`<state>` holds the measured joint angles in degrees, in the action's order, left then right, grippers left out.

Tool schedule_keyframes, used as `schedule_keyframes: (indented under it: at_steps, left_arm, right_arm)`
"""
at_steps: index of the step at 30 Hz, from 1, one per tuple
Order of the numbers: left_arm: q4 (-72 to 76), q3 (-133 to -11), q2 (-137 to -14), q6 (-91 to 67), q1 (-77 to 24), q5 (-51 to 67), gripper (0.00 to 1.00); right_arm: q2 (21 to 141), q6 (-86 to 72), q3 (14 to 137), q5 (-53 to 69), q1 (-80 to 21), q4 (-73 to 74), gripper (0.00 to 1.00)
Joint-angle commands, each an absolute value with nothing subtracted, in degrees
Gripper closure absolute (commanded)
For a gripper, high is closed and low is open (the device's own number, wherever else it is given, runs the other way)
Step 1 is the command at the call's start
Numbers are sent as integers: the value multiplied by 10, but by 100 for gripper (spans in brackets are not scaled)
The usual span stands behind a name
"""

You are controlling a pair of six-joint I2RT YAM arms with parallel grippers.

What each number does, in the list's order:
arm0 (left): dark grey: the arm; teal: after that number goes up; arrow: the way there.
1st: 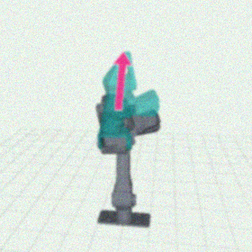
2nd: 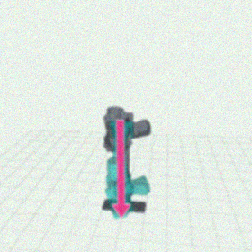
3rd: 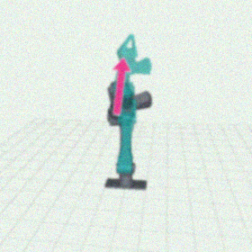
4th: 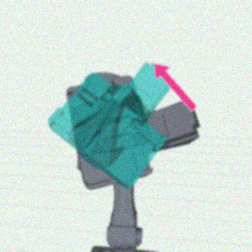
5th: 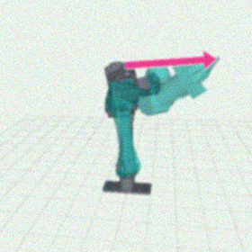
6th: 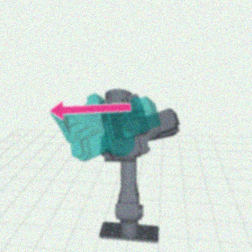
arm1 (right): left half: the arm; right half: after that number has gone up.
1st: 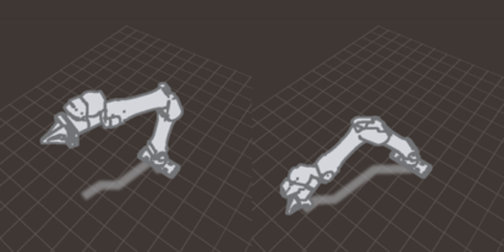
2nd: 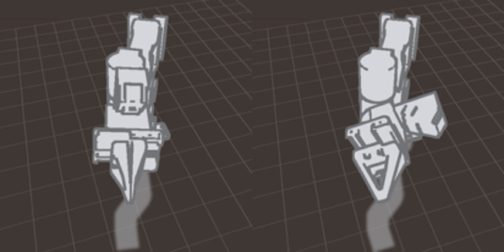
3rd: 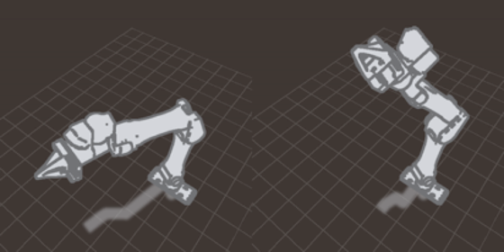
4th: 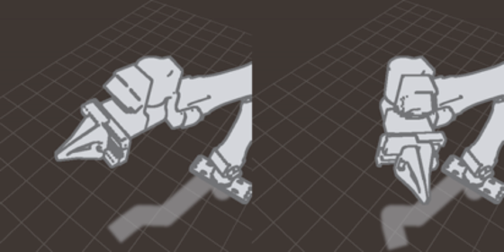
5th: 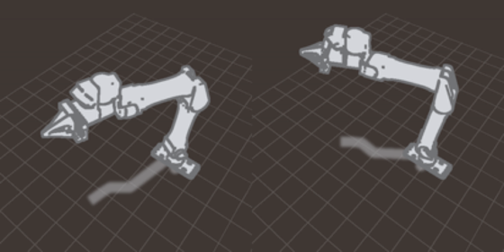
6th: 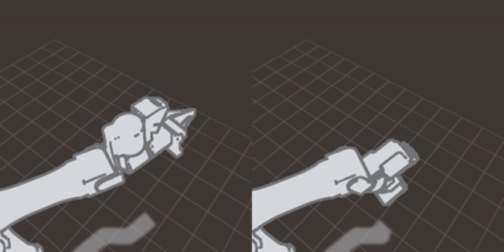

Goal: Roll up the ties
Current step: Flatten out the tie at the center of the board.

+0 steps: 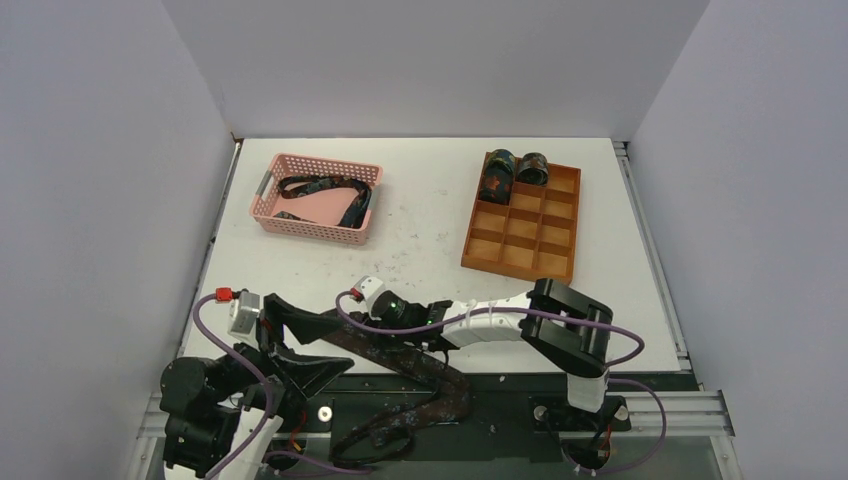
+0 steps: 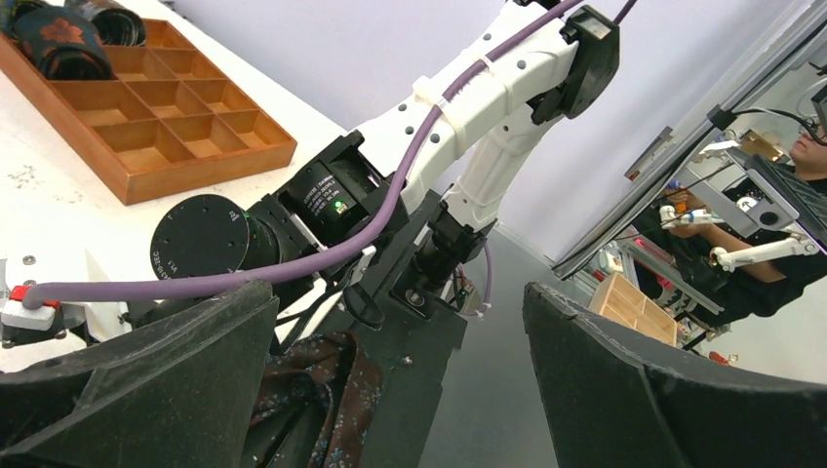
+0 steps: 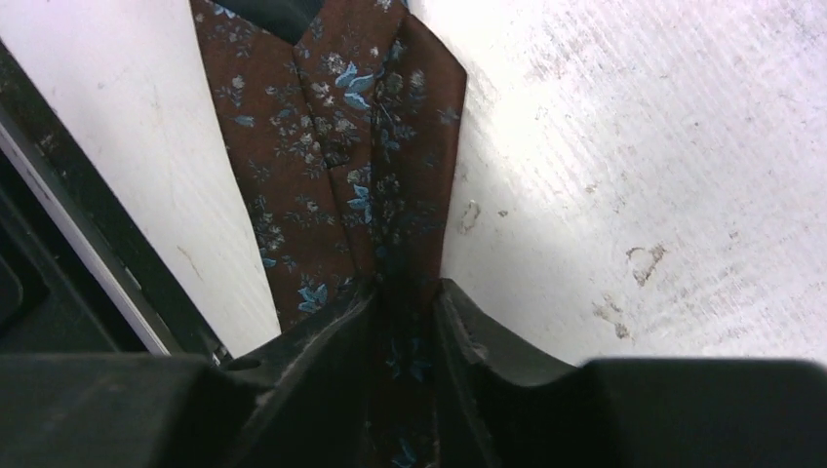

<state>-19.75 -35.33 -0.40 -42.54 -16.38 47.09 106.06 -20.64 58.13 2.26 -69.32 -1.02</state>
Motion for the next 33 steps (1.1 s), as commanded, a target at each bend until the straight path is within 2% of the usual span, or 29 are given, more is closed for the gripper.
schedule_keyframes:
  at_steps: [1,2,3,7,13,18,22,27,33]
  left_arm:
    - [-222,-369,80,-403,-158,451,4]
    - [-226,-373,80,-400,-159,446,4]
    - [-230,-376,80,-397,-158,440,4]
    - [-247,-386,80,-382,-158,384,4]
    - [-224,-360,80,-398,-157,261,4]
    - [-118,-273,76,-470,-156,220,3]
    - [43,-193,42,-553,-157,244,4]
    - [238,-134,-33,-619,-175,259,4]
    - [369,-170,-194,-621,-237,327,4]
  right_arm:
    - [1137,-228,555,15,-707,140,84]
    - [1136,-232,556,9,-707,144,91]
    - [1129,-237,556,3,-706,148,94]
    - [1040,-255,540,-41,-669,132,95]
    - [793,-258,491,-4,-584,44,95]
    - [677,-238,519,-24,-566,63,95]
    - [582,-235,521,-19,-553,51,95]
    - [521,-243,527,-4,-547,57,95]
    - [498,-294,519,37,-544,12,95]
